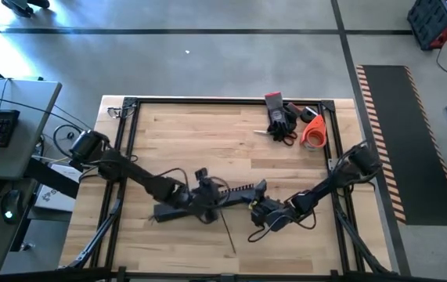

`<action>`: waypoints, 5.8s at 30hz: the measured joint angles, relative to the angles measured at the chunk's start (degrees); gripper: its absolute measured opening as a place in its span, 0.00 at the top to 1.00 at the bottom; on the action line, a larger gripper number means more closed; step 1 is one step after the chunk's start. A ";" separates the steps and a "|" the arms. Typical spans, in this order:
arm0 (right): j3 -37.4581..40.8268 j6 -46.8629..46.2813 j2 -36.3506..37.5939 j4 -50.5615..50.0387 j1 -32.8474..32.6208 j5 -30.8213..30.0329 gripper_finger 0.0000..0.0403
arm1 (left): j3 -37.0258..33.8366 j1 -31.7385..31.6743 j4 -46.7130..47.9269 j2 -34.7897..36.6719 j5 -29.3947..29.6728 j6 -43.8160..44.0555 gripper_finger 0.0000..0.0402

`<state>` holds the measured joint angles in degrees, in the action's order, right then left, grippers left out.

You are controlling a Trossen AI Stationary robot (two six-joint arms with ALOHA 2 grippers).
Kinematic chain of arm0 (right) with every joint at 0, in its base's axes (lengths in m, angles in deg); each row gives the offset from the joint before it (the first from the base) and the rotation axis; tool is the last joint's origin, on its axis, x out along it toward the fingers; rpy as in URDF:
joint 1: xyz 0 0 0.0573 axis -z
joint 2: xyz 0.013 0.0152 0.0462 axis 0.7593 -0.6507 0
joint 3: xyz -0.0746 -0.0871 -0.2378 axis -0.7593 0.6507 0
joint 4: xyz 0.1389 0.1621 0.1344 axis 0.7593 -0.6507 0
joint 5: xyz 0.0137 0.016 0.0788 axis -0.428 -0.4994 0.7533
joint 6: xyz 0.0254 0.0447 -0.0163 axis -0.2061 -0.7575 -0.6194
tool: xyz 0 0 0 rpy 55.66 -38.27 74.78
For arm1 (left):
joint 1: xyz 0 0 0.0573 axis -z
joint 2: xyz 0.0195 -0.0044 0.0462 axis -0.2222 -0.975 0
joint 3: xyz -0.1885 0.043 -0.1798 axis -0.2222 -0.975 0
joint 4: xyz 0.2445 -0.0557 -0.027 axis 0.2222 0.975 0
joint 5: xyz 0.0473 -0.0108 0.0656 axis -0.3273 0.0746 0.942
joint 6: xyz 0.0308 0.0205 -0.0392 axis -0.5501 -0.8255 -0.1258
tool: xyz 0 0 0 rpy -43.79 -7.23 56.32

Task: Ziptie cables
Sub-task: Close the black cable duct with the black cable duct cover

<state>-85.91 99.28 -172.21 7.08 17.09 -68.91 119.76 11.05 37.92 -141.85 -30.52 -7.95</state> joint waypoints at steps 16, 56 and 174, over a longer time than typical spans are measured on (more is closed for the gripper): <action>-4.01 -8.24 4.01 -7.58 -1.92 10.36 0.27 | 7.77 10.92 8.77 -5.48 8.41 0.79 0.72; 4.92 -28.28 -9.36 25.99 4.18 22.44 0.29 | 16.23 1.70 24.07 -10.96 -7.00 6.22 0.48; 4.87 -26.13 -9.24 22.49 5.44 25.91 0.63 | 18.47 -2.39 19.61 -17.91 -26.22 9.48 0.38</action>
<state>-81.05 73.15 -181.45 29.57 22.53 -43.00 138.23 8.66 57.53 -159.76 -56.74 1.53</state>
